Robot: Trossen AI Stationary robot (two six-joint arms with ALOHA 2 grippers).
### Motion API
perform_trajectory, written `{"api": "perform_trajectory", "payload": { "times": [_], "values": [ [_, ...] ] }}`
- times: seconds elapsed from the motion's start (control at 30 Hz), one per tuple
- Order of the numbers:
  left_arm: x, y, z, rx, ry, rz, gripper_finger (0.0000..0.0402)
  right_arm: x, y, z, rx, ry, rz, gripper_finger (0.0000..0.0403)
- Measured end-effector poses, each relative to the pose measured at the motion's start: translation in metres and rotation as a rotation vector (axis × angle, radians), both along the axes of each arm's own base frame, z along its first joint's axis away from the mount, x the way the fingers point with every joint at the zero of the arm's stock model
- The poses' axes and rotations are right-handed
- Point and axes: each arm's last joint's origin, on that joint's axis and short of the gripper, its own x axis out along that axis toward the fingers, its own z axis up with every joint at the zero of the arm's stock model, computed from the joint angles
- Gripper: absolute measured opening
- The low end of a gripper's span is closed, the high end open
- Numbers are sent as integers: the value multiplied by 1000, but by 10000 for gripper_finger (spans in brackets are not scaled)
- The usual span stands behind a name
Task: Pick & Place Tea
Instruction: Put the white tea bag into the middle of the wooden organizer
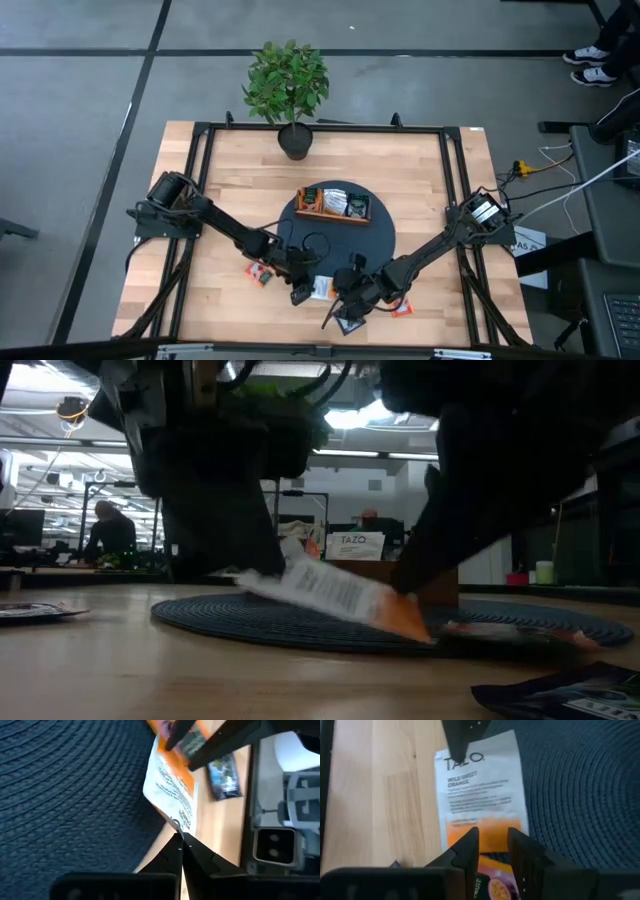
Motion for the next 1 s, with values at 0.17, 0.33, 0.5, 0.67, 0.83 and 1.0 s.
{"api": "perform_trajectory", "payload": {
  "times": [0.17, 0.33, 0.5, 0.67, 0.83, 1.0],
  "values": [
    [-5, 2, 21, 8, -42, -52, 2, 0, 10, 22, -89, 50, -18, 87],
    [-21, 11, 50, 84, -30, -73, 2, -8, 24, 35, -174, 52, 19, 33],
    [-42, 23, 80, 172, -40, -93, 2, -17, 29, 48, -154, 16, 37, 9],
    [-54, 37, 100, 241, -70, -87, 2, -20, 25, 58, -153, -41, 81, 5],
    [-62, 54, 104, 304, -12, -99, 2, -26, 15, 52, -132, -117, 106, 4],
    [-57, 66, 117, 416, 41, -156, 2, -42, 0, 43, -70, -220, 90, 4]
  ]
}}
